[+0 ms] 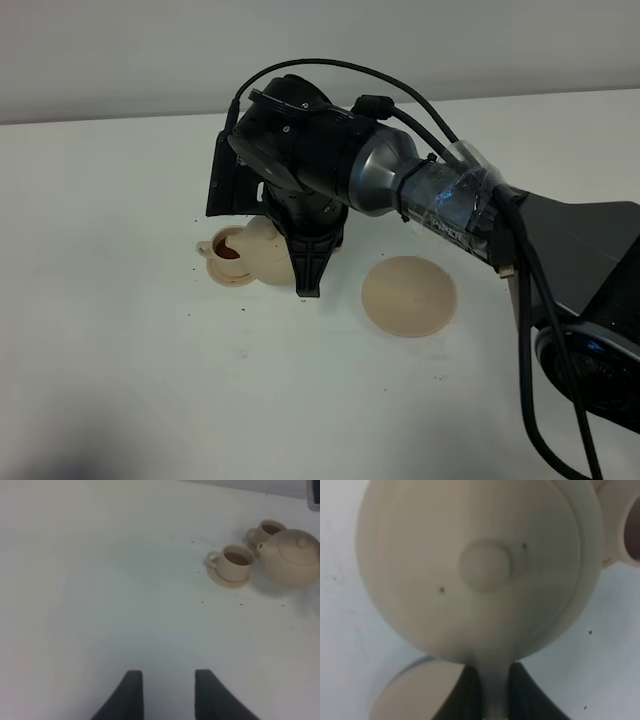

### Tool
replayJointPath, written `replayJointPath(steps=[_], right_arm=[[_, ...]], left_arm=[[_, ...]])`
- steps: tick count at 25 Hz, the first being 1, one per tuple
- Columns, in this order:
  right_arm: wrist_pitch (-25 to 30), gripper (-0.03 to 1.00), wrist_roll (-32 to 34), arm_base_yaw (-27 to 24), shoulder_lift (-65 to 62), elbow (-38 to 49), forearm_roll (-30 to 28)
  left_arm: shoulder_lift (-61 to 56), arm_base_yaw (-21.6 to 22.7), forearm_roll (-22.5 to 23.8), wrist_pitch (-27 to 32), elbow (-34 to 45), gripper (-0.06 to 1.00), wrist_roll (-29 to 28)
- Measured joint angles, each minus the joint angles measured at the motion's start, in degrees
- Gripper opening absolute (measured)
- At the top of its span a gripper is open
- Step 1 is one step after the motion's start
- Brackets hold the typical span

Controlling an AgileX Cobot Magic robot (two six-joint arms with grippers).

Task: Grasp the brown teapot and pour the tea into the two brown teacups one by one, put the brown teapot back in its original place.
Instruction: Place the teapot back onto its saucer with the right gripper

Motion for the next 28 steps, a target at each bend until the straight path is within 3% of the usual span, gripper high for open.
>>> replayJointPath(steps=[6, 13, 22, 28], right_arm=[[0.05, 0.11, 2.89, -0.76, -4.06, 0.0, 0.27], [0.05, 0.11, 10.03, -5.77, -7.99, 1.91, 1.69], [0.1, 0.11, 23.76, -14.87, -14.02, 10.81, 5.15], [0.0, 0.11, 29.44, -19.15, -18.08, 19.91, 8.88]], left_arm=[[0.0, 0.0, 0.0, 0.0, 0.0, 0.28, 0.0], [0.0, 0.0, 0.0, 0.0, 0.0, 0.28, 0.0], [0.0, 0.0, 0.0, 0.0, 0.0, 0.28, 0.0], [0.0, 0.0, 0.0, 0.0, 0.0, 0.28, 0.0]])
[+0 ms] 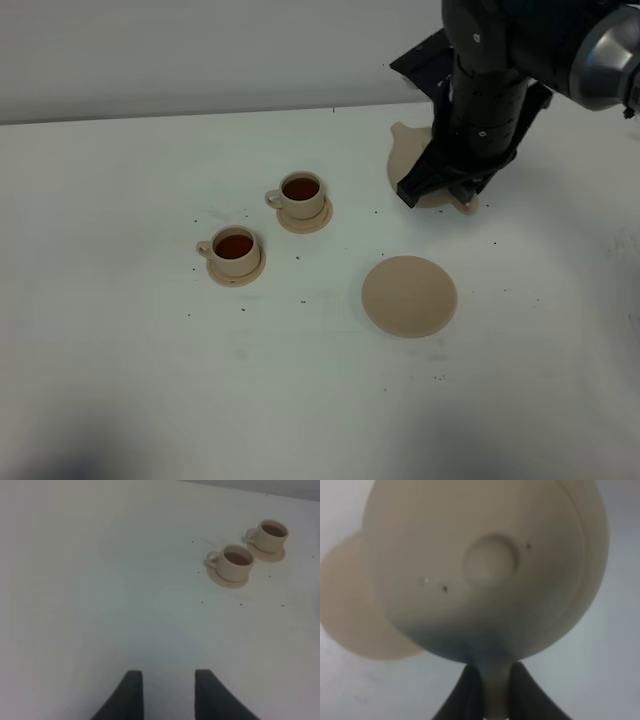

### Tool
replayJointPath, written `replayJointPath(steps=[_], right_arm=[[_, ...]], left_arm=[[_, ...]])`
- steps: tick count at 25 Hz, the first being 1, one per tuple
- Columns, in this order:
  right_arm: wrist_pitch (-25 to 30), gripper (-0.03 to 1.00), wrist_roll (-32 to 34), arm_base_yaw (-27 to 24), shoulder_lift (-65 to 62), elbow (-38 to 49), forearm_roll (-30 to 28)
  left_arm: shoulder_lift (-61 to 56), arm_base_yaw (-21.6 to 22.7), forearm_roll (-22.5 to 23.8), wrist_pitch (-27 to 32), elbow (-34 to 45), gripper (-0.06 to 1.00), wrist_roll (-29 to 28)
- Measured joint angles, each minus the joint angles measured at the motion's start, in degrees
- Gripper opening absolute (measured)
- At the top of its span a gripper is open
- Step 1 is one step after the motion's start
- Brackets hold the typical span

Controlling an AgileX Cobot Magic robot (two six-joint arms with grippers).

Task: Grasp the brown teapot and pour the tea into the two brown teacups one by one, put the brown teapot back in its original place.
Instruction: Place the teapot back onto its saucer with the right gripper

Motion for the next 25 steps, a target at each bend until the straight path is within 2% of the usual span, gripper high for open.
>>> replayJointPath(steps=[10, 19, 25], right_arm=[[-0.19, 0.11, 12.4, -0.29, -0.57, 7.94, 3.04], [-8.49, 0.11, 22.83, 0.02, -0.84, 16.95, 5.9], [-11.42, 0.11, 27.78, 2.81, -0.86, 17.84, 6.35]], left_arm=[[0.0, 0.0, 0.0, 0.0, 0.0, 0.28, 0.0], [0.0, 0.0, 0.0, 0.0, 0.0, 0.28, 0.0], [0.0, 0.0, 0.0, 0.0, 0.0, 0.28, 0.0]])
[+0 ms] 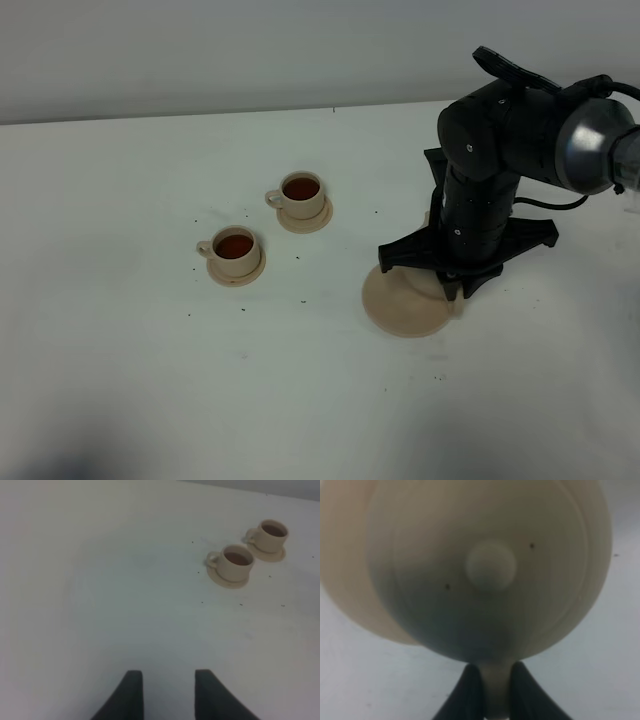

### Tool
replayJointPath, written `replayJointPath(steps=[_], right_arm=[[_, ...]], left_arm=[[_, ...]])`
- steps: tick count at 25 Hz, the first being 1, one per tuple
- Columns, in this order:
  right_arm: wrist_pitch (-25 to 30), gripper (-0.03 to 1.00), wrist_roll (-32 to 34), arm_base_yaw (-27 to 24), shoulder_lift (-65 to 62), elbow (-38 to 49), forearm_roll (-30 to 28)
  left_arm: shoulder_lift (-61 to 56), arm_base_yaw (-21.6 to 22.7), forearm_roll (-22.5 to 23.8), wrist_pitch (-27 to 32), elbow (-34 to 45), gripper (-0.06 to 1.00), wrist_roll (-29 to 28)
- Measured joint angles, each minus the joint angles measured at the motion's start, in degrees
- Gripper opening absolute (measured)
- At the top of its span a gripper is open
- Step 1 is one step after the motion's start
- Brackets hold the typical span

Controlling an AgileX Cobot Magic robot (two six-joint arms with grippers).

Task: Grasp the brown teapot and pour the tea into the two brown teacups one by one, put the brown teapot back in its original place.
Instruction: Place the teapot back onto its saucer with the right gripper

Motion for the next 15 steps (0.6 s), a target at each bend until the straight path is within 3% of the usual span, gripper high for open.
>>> replayJointPath(steps=[15], right_arm=[[-0.67, 0.11, 8.0, 6.73, 0.0, 0.0, -2.29]], left_arm=[[0.0, 0.0, 0.0, 0.0, 0.0, 0.28, 0.0]])
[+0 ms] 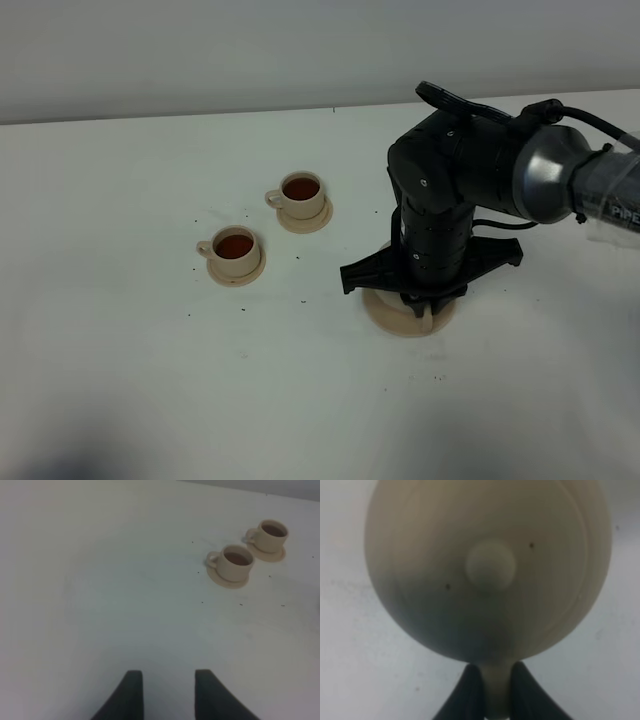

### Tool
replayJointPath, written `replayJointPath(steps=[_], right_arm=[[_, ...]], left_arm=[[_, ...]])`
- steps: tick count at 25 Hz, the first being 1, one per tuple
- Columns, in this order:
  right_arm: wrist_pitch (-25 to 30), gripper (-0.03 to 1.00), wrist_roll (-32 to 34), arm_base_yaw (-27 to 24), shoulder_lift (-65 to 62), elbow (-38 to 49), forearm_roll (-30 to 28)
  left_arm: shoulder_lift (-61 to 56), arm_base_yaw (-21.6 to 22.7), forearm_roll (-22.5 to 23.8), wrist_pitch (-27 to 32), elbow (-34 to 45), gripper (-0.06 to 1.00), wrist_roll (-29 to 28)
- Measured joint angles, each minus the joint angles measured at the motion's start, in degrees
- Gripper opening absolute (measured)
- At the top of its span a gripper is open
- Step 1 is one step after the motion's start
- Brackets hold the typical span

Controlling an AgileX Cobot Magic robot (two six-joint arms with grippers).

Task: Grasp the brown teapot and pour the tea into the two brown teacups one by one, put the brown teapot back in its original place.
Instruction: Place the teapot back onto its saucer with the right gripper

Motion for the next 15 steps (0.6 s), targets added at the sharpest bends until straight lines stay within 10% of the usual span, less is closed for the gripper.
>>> replayJointPath(steps=[15], right_arm=[[-0.72, 0.11, 0.85, 0.38, 1.11, 0.22, -1.03]], left_arm=[[0.0, 0.0, 0.0, 0.0, 0.0, 0.28, 0.0]])
